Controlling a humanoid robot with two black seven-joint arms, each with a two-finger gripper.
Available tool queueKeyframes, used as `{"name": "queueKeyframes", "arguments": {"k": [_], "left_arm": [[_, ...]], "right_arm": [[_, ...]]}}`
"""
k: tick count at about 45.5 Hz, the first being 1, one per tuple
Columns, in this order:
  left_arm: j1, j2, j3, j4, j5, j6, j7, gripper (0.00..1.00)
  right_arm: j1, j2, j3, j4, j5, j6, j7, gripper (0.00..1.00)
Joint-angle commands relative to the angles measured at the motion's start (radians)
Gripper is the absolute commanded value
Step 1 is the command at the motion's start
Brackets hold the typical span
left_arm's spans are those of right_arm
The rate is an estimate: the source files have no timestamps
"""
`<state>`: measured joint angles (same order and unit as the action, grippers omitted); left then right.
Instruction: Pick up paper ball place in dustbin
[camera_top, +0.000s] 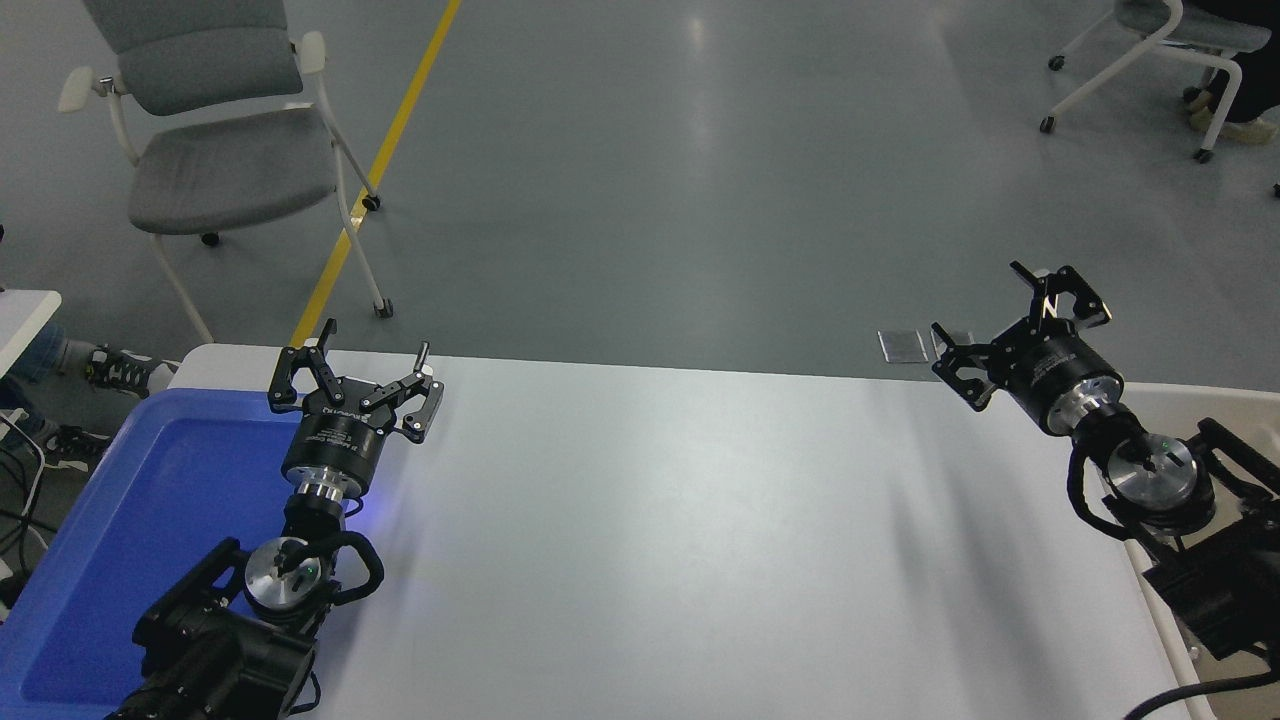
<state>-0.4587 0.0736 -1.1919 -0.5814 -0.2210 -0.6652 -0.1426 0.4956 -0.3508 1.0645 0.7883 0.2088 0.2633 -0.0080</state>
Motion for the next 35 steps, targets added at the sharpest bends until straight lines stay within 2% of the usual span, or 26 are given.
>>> {"name": "queueKeyframes", "arguments": {"k": [1,23,35], "left_arm": [[0.0,0.0,0.0,0.0,0.0,-0.001,0.0,0.99],[0.0,0.0,0.0,0.0,0.0,-0.001,0.0,0.99],[0.0,0.0,0.0,0.0,0.0,-0.001,0.0,0.99]], "right_arm": [[-0.035,0.087,0.054,-0.073,0.024,0.054,0.0,1.0],[-0.005,0.139,0.051,-0.254,0.024,0.117,0.0,1.0],[0.009,0.145,0.037,-0.268,0.024,0.143,0.0,1.0]]}}
